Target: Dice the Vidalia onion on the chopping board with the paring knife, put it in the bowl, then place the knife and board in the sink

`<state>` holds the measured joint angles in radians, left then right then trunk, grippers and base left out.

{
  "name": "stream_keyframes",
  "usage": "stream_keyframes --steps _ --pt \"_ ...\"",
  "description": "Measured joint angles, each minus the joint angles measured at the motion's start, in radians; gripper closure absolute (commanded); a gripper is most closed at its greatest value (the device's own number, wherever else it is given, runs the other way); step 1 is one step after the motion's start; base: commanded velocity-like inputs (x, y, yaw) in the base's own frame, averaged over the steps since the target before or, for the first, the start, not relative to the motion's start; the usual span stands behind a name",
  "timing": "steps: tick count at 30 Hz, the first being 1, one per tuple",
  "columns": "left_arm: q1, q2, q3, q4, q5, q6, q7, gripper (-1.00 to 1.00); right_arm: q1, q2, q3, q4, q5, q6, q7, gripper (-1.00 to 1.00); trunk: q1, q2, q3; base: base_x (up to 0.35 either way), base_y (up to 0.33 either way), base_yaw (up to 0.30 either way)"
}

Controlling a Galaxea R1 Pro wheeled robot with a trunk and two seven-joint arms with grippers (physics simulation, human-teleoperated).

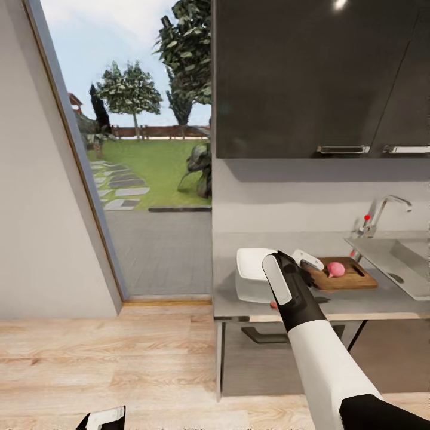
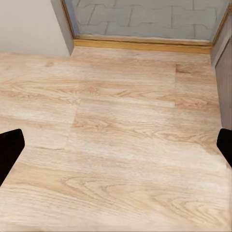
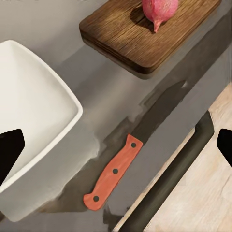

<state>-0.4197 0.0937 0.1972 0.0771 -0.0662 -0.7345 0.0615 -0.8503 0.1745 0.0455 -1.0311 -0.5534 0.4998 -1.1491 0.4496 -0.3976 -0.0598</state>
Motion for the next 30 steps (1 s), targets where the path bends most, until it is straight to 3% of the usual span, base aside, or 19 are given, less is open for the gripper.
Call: stream_keyframes --steps 21,30 --pt "0.0 0.0 0.0 0.0 0.0 0.0 0.0 -1.0 0.001 0.0 0.001 0.001 0.0 -0.001 0.003 -1.0 0.0 0.0 0.0 -0.005 -0.008 0.0" --pt "0.0 0.0 0.0 0.0 0.0 0.0 0.0 -1.0 0.002 0.0 0.002 0.003 0.0 -0.001 0.003 -1.0 0.0 0.0 0.0 -0.173 -0.153 0.0"
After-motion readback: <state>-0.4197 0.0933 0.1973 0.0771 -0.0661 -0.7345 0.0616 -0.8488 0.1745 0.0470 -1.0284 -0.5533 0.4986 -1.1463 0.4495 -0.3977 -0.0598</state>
